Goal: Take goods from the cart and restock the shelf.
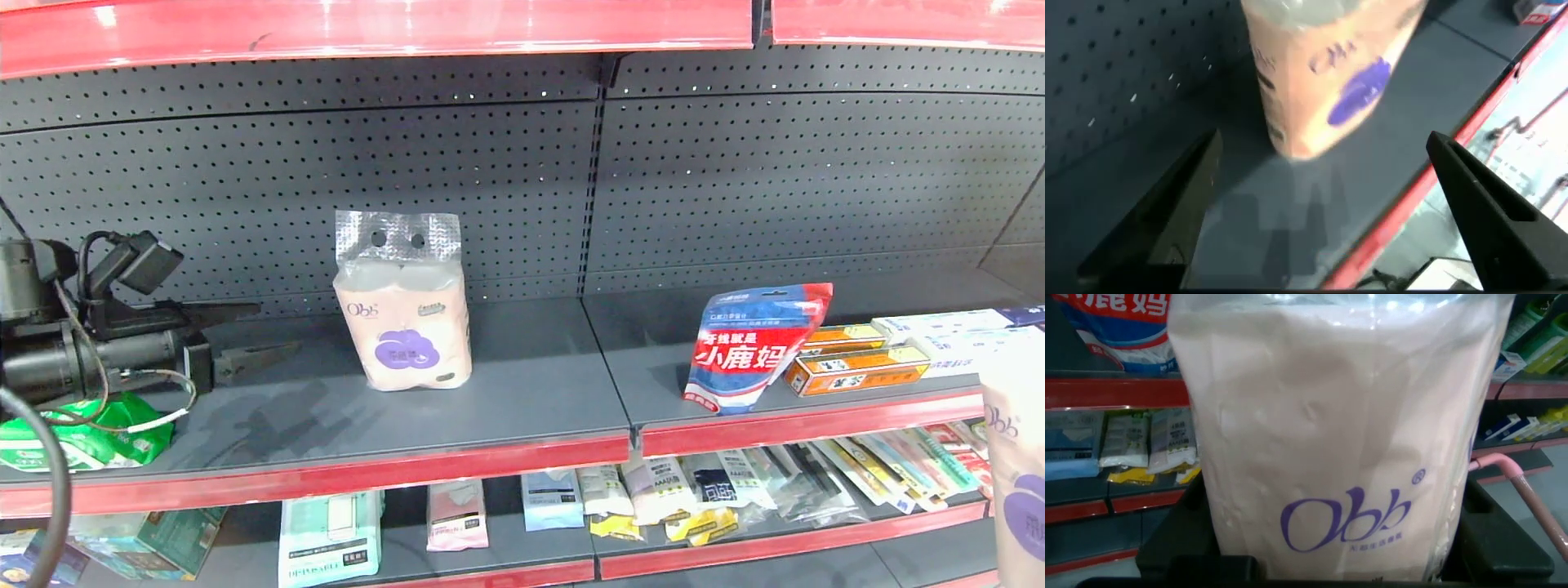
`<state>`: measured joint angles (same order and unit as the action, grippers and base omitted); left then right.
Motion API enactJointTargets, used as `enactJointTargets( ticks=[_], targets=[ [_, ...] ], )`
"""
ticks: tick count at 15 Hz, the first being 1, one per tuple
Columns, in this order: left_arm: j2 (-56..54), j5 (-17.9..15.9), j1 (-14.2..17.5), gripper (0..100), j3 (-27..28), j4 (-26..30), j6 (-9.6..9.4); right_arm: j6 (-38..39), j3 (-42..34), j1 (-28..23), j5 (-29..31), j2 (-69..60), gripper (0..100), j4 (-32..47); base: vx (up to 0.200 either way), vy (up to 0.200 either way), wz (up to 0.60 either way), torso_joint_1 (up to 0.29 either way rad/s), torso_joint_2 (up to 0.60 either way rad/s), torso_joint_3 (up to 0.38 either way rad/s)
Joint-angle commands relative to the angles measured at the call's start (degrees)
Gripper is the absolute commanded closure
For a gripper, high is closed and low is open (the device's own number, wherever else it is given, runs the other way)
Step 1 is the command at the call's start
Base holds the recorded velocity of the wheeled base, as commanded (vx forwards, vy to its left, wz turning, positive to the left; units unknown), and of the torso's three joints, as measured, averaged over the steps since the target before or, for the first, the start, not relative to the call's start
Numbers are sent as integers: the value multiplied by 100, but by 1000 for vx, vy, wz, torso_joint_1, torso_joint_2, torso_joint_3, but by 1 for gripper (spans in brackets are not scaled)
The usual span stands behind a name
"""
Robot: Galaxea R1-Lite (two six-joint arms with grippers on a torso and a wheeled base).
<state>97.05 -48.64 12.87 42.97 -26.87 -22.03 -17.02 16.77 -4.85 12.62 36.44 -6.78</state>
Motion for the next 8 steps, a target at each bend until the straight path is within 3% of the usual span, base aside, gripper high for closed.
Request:
enactJointTargets(
  ticks=[1,2,4,5,8],
  targets=[
    [772,-234,13,0,449,-29,-30,-3,1,-16,4,100,100,-8,0,0,0,0,0,0],
    [921,-348,-4,0,598,-29,-126,-3,36,-25,4,136,100,1,0,0,0,0,0,0],
    [1361,-840,5,0,1029,-20,-566,-12,124,-60,4,303,100,-8,0,0,0,0,0,0],
    [1527,-1025,-4,0,1178,-20,-662,-12,186,-77,4,364,100,-8,0,0,0,0,0,0],
    [1949,-1464,-92,0,1556,-29,-680,-12,309,-95,4,478,100,-8,0,0,0,0,0,0]
  ],
)
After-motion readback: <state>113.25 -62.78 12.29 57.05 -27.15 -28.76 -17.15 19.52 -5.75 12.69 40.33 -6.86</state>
